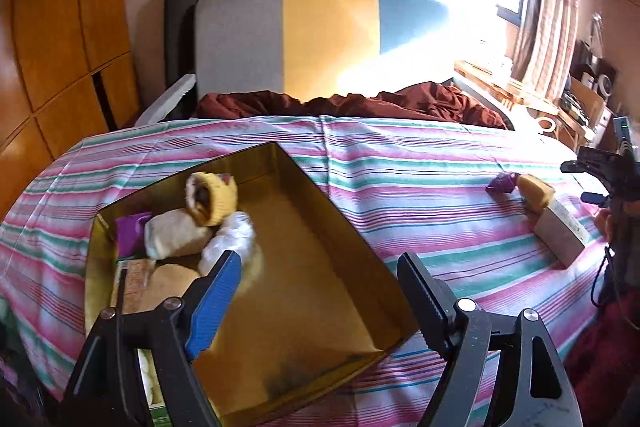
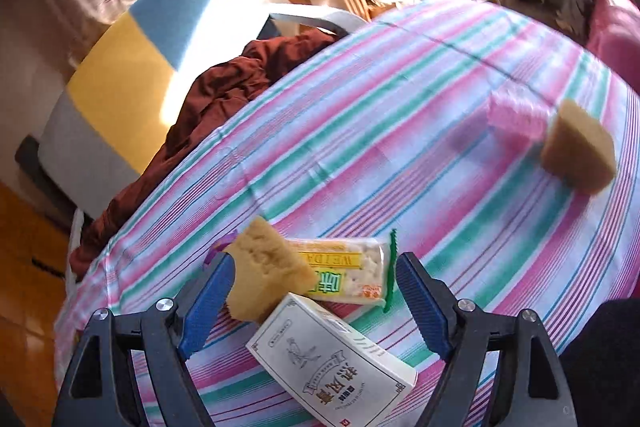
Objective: Organize objects
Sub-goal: 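Move both tools back to the remaining items on the table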
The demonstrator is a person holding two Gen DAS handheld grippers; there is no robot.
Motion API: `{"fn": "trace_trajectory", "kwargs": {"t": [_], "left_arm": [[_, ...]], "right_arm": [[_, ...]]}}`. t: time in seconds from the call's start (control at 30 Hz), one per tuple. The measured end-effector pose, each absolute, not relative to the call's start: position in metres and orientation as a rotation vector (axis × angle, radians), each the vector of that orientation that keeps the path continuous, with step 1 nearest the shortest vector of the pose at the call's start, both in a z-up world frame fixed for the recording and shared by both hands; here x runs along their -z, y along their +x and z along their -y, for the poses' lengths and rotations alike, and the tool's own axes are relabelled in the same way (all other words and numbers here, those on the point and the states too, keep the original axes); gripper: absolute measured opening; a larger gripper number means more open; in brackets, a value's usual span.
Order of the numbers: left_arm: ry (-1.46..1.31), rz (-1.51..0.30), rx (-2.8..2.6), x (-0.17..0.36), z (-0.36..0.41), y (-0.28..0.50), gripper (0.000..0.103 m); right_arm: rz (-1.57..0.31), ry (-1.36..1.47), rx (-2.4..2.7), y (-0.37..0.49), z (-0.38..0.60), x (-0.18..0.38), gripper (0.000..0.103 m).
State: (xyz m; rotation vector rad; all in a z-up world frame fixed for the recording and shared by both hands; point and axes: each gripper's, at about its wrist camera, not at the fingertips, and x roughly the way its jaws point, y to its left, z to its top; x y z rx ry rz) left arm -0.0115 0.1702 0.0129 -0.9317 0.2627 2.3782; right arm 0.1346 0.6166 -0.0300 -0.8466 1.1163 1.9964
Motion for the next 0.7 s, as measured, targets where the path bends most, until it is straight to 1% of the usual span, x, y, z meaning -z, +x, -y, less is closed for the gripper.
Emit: {"fn": "trace_trajectory", "kwargs": {"t": [0.03,0.07,0.13,0.33,0.43,0.63,0.7], "left_arm": [[-0.927,-0.276,-2.354,-0.013,-0.181,-0.008,0.081],[-0.925,-0.287,-2.327,-0.013,-0.192,-0.005,0.081],[-0.939,-0.286,-2.269,-0.011,-0.214,-0.001,0.081],[-0.963,-0.305,-2.129,-0.006,-0.279,0.009,0.081],[-0.948,-0.377,-2.111,0.0,-0.31,0.009,0.081],[-0.972,-0.453,-2.032,0.017,-0.371,-0.007,0.075],[-0.984,-0.444,-2.004,0.022,-0.387,-0.015,0.069]], "right_arm": [[-1.197,-0.816,-1.986,0.141,-0.622,0.034,0.084],[-1.229,-0.798,-1.986,0.143,-0.624,0.035,0.084],[-1.222,-0.79,-1.997,0.144,-0.623,0.033,0.084],[-1.296,-0.723,-2.032,0.151,-0.623,0.03,0.084],[-1.319,-0.687,-2.038,0.156,-0.623,0.029,0.084],[-1.374,-0.709,-2.063,0.151,-0.622,0.032,0.084],[-1.378,-0.711,-2.074,0.151,-0.621,0.031,0.084]]}}
